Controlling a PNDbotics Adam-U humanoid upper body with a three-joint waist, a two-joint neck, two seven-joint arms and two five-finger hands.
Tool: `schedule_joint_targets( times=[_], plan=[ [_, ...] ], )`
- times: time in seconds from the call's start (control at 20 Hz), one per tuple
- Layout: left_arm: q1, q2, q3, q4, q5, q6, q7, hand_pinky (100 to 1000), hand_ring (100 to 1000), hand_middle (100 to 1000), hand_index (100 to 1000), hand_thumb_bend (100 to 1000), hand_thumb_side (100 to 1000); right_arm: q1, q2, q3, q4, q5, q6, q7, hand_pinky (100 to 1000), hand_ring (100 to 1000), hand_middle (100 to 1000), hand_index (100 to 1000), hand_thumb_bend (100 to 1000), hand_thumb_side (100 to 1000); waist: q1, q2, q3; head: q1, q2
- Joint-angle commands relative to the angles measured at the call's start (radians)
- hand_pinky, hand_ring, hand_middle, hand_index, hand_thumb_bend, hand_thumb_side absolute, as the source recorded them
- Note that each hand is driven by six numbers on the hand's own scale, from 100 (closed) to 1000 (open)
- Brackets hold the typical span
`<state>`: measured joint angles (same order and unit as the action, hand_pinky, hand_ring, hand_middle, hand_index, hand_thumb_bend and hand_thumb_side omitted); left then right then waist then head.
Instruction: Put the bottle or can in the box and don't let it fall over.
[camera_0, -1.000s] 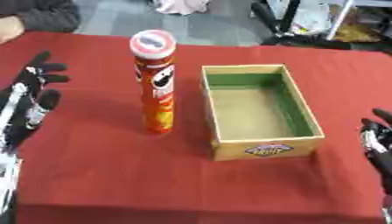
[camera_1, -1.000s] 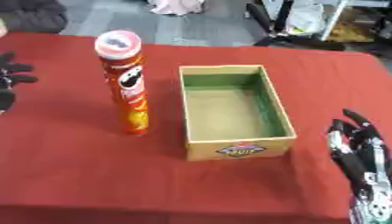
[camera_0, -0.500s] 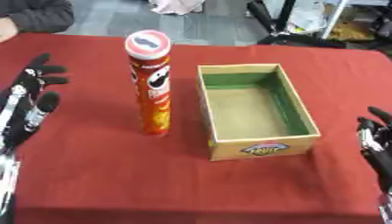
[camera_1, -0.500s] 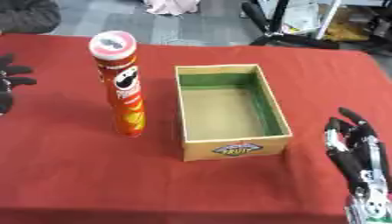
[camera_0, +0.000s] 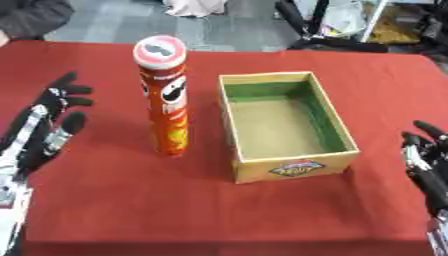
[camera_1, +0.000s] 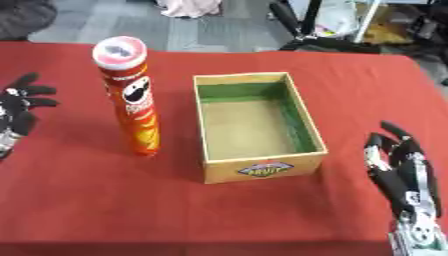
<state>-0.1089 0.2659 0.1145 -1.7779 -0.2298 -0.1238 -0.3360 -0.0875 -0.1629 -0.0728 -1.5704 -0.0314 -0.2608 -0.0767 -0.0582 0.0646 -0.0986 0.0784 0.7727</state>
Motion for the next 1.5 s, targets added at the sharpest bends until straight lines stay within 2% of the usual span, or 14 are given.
schedule_joint_targets(
  times=[0.05, 0.3, 0.55, 0.95, 1.2, 1.25, 1.3, 1.35, 1.4, 1.45, 1.5],
  plan=[
    [-0.042, 0.043, -0.055, 0.041, -0.021, -0.006, -0.002, 944, 754, 769, 1000, 624, 802, -0.012, -0.023, 0.001, -0.011, -0.003, -0.001, 0.005, 936, 807, 860, 809, 100, 293, 0.003, -0.01, -0.005, 0.003, -0.003],
    [-0.116, 0.055, -0.103, 0.137, -0.084, -0.005, 0.056, 939, 751, 767, 1000, 682, 840, -0.013, -0.021, 0.004, -0.011, -0.005, -0.001, 0.008, 935, 807, 861, 811, 100, 294, 0.002, -0.012, -0.014, 0.006, -0.003],
    [-0.192, 0.051, -0.133, 0.226, -0.123, 0.011, 0.114, 936, 752, 768, 1000, 662, 838, -0.012, -0.019, 0.009, -0.01, -0.008, 0.0, 0.014, 936, 808, 863, 813, 100, 294, 0.0, -0.013, -0.019, 0.009, -0.003],
    [-0.268, 0.046, -0.186, 0.327, -0.184, -0.034, 0.1, 928, 746, 761, 1000, 625, 825, -0.013, -0.018, 0.013, -0.008, -0.012, 0.0, 0.02, 936, 808, 865, 814, 100, 296, -0.001, -0.013, -0.026, 0.015, -0.003],
    [-0.291, 0.039, -0.202, 0.367, -0.2, -0.05, 0.071, 917, 731, 740, 978, 528, 778, -0.015, -0.017, 0.016, -0.007, -0.013, 0.0, 0.022, 936, 808, 865, 815, 100, 296, -0.002, -0.012, -0.026, 0.018, -0.003],
    [-0.293, 0.038, -0.206, 0.372, -0.201, -0.051, 0.064, 903, 710, 716, 958, 460, 719, -0.015, -0.017, 0.016, -0.007, -0.013, 0.0, 0.022, 936, 808, 865, 814, 100, 297, -0.002, -0.011, -0.026, 0.018, -0.003],
    [-0.294, 0.037, -0.209, 0.377, -0.2, -0.052, 0.055, 903, 710, 716, 958, 460, 719, -0.015, -0.018, 0.016, -0.007, -0.014, 0.0, 0.023, 936, 808, 865, 814, 100, 297, -0.002, -0.011, -0.026, 0.017, -0.003],
    [-0.295, 0.035, -0.211, 0.383, -0.197, -0.05, 0.046, 885, 678, 676, 931, 415, 679, -0.016, -0.018, 0.016, -0.007, -0.014, 0.0, 0.023, 936, 809, 865, 814, 100, 296, -0.002, -0.01, -0.026, 0.014, -0.003],
    [-0.297, 0.034, -0.212, 0.387, -0.193, -0.048, 0.039, 885, 678, 676, 931, 415, 679, -0.016, -0.018, 0.016, -0.006, -0.014, 0.0, 0.023, 936, 809, 865, 814, 100, 296, -0.002, -0.01, -0.026, 0.012, -0.003],
    [-0.298, 0.033, -0.214, 0.392, -0.187, -0.045, 0.033, 848, 615, 599, 874, 334, 626, -0.016, -0.017, 0.016, -0.006, -0.014, 0.0, 0.023, 936, 808, 865, 813, 100, 297, -0.002, -0.01, -0.026, 0.008, -0.003],
    [-0.301, 0.031, -0.216, 0.398, -0.179, -0.041, 0.029, 848, 615, 599, 874, 334, 626, -0.016, -0.017, 0.016, -0.005, -0.014, 0.0, 0.024, 936, 808, 865, 813, 100, 297, -0.003, -0.01, -0.026, 0.004, -0.003]
  ],
)
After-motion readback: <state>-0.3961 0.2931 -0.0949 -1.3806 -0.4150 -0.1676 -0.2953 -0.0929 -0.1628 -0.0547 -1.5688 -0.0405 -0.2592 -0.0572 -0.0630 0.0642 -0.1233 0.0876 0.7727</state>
